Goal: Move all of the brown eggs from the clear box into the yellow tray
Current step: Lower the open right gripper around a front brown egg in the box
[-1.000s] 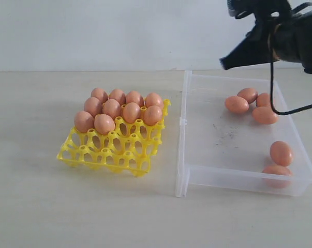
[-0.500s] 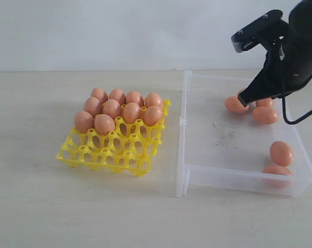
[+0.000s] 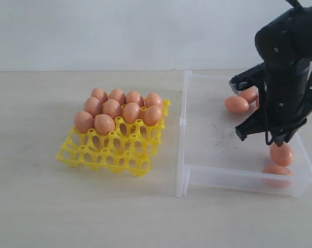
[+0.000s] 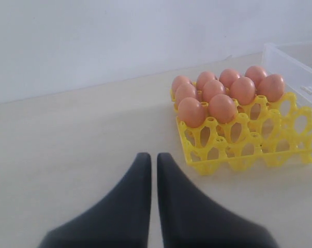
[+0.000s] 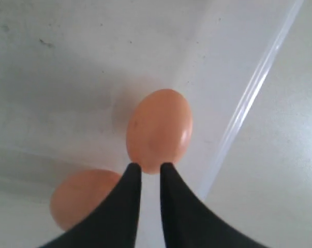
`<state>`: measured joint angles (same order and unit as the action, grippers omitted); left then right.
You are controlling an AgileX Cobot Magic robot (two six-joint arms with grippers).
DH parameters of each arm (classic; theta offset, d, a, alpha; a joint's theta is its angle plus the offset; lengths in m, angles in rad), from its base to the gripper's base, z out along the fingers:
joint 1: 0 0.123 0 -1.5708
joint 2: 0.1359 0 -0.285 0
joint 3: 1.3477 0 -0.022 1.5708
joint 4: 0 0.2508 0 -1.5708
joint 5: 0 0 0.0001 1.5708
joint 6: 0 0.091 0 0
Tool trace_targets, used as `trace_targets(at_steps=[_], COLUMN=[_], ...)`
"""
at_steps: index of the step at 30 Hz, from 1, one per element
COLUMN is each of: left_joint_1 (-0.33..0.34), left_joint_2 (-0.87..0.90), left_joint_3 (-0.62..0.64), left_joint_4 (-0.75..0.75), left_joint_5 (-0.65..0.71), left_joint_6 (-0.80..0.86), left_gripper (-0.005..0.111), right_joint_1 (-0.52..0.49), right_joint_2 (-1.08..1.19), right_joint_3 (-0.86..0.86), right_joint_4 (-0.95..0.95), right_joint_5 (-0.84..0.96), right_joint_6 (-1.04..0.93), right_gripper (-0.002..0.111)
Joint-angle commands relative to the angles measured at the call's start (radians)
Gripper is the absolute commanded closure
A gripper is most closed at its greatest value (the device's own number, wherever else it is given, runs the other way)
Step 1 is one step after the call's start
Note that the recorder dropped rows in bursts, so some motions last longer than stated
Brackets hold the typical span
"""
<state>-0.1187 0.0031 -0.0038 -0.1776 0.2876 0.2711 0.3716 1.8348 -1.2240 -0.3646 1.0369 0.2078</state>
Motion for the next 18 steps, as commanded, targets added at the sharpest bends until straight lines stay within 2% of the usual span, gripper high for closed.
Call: trace_targets(at_steps=[1, 3, 5, 18], left_joint_1=[-0.006, -0.006, -0.006, -0.006], left_joint_2=[-0.003, -0.003, -0.003, -0.003], left_joint_3=[0.004, 0.004, 0.004, 0.004], left_joint_4=[0.002, 0.002, 0.002, 0.002], left_joint_5=[-0.002, -0.002, -0.002, -0.002], left_joint_6=[0.0, 0.0, 0.0, 0.0], left_gripper=[0.103, 0.103, 0.103, 0.103], right_joint_1=[-0.005, -0.005, -0.005, -0.005], right_joint_2=[0.014, 0.024, 0.04, 0.131], right_joint_3=[-0.009, -0.009, -0.009, -0.009], right_joint_4=[-0.004, -0.019, -0.042, -0.088], right_joint_5=[-0.047, -0.051, -0.051, -0.08], right_joint_6=[0.041, 0.07, 0.107, 0.156], right_gripper=[0.073, 0.06, 0.053, 0.054])
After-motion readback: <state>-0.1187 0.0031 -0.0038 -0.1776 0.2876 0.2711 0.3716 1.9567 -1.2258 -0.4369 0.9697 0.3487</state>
